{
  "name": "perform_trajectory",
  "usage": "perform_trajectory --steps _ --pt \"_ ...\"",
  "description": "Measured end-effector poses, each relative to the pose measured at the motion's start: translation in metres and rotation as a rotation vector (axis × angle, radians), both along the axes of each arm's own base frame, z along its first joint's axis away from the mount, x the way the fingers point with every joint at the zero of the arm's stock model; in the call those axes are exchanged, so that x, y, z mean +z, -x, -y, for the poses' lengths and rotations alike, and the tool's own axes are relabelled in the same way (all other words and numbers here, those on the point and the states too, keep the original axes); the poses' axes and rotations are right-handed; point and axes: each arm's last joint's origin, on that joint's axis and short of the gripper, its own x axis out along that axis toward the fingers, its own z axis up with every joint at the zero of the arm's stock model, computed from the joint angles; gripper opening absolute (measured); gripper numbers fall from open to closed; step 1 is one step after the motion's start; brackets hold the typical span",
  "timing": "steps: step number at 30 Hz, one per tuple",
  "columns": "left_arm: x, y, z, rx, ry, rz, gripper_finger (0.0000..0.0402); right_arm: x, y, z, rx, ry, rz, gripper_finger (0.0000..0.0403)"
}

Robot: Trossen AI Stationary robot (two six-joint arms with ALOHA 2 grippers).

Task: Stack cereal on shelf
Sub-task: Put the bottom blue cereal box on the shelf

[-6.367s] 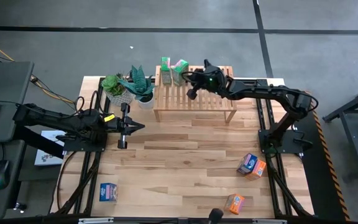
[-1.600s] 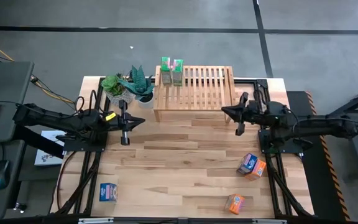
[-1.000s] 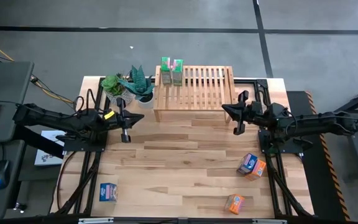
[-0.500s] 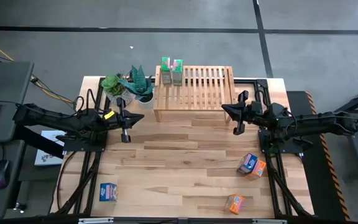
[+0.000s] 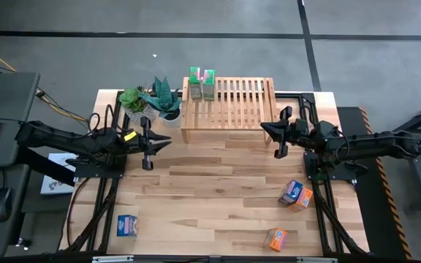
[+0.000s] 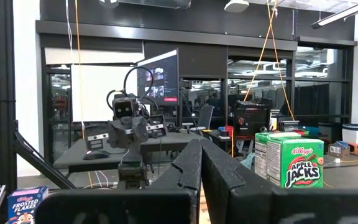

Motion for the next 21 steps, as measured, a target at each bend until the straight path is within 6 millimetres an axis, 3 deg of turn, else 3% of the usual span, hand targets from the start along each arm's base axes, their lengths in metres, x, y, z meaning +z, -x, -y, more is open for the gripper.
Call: perform_trajectory --steps 8,11,16,21 --pt "0.012 -0.021 0.006 -0.119 0.096 -0.042 0.0191 0.0 0.0 0.0 0.004 -0.009 0.002 0.0" --pt "0.023 -0.03 0.009 -0.176 0.113 -0.131 0.0233 0.0 0.0 0.0 0.004 -0.01 0.001 0.0" --pt "0.068 -0.037 0.008 -0.123 0.173 -0.357 0.0273 0.0 0.0 0.0 0.004 -0.01 0.0 0.0" --pt "0.125 -0.023 0.001 0.191 0.485 -0.639 0.0278 0.0 0.0 0.0 0.004 -0.01 -0.002 0.0"
